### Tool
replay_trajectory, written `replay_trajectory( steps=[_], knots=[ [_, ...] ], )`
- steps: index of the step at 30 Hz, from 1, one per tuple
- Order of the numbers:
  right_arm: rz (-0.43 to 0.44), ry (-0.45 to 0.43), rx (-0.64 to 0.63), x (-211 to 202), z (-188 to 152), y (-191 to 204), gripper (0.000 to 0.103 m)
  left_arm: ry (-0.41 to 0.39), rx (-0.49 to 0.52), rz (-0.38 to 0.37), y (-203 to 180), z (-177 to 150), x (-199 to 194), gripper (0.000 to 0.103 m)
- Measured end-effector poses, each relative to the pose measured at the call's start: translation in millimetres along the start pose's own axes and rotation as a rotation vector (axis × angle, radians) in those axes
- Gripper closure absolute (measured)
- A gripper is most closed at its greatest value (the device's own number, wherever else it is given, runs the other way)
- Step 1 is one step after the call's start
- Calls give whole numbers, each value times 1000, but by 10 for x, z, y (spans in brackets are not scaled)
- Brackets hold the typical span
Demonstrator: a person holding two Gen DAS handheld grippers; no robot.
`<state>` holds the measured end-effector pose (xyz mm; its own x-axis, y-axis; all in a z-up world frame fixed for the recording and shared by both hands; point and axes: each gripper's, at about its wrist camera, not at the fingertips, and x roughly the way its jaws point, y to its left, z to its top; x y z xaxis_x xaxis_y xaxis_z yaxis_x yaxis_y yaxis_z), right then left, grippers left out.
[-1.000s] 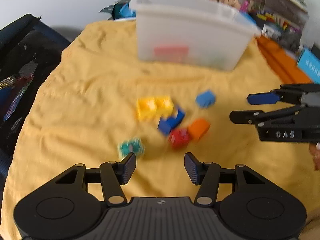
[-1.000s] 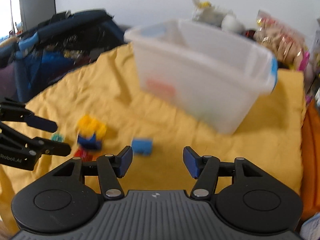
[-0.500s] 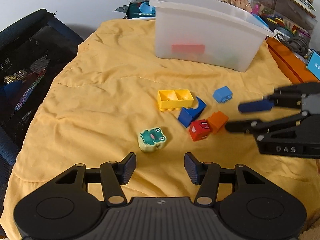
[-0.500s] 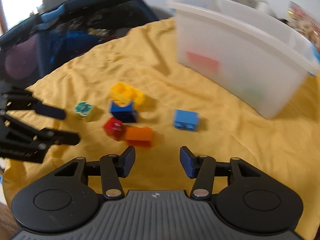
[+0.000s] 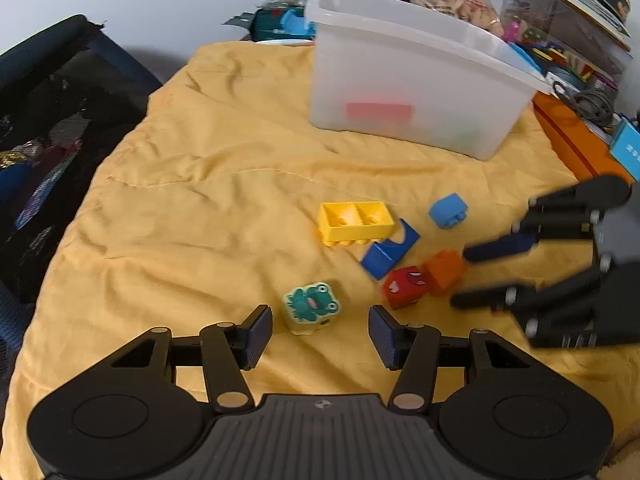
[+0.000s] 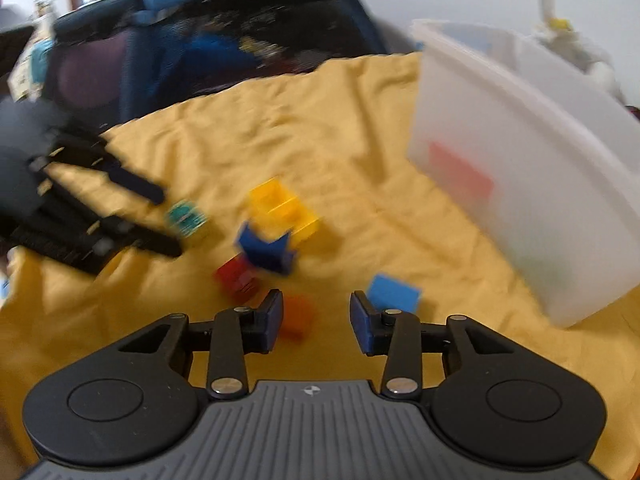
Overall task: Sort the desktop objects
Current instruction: 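Return both grippers to the blanket toward the remaining bricks, then grasp the small blue brick with the right gripper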
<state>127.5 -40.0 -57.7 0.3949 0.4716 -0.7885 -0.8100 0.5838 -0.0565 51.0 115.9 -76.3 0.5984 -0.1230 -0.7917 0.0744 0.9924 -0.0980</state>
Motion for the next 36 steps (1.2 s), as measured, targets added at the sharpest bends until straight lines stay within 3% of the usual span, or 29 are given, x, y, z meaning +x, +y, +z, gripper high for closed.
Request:
replay_trajectory(
  steps=[3, 5, 8, 11, 15, 18, 22, 27, 30, 36],
  knots=[
    [15, 53, -51, 11, -132, 130, 64, 15, 6, 6, -11, 15, 32, 46],
    [12, 43, -61, -16, -195, 174, 64, 15, 3, -12, -32, 33, -6, 46],
    [18, 39, -48, -120, -178, 162, 64, -3, 17, -112, -150, 131, -123, 46],
    [-26, -10, 2, -232, -103, -26, 64, -38, 100, -186, -389, 252, -152, 46],
    [-101, -28, 86, -230, -18, -361, 65, 23, 183, -222, -639, 312, 73, 49],
    [-104, -31, -39, -173, 58, -346, 68, 50, 206, -227, -719, 275, 118, 51],
    [-72, 32, -330, -26, 60, -174, 76, 57, 215, -223, -727, 194, 103, 51],
    [-110, 53, -481, 208, 24, -122, 74, 48, 214, -226, -732, 212, 77, 51],
    [-103, 56, -422, 281, 117, -233, 86, 25, 244, -231, -764, 266, 69, 51],
    [-35, 71, -84, -37, 128, -569, 86, 36, 326, -212, -777, 486, 281, 51]
  ],
)
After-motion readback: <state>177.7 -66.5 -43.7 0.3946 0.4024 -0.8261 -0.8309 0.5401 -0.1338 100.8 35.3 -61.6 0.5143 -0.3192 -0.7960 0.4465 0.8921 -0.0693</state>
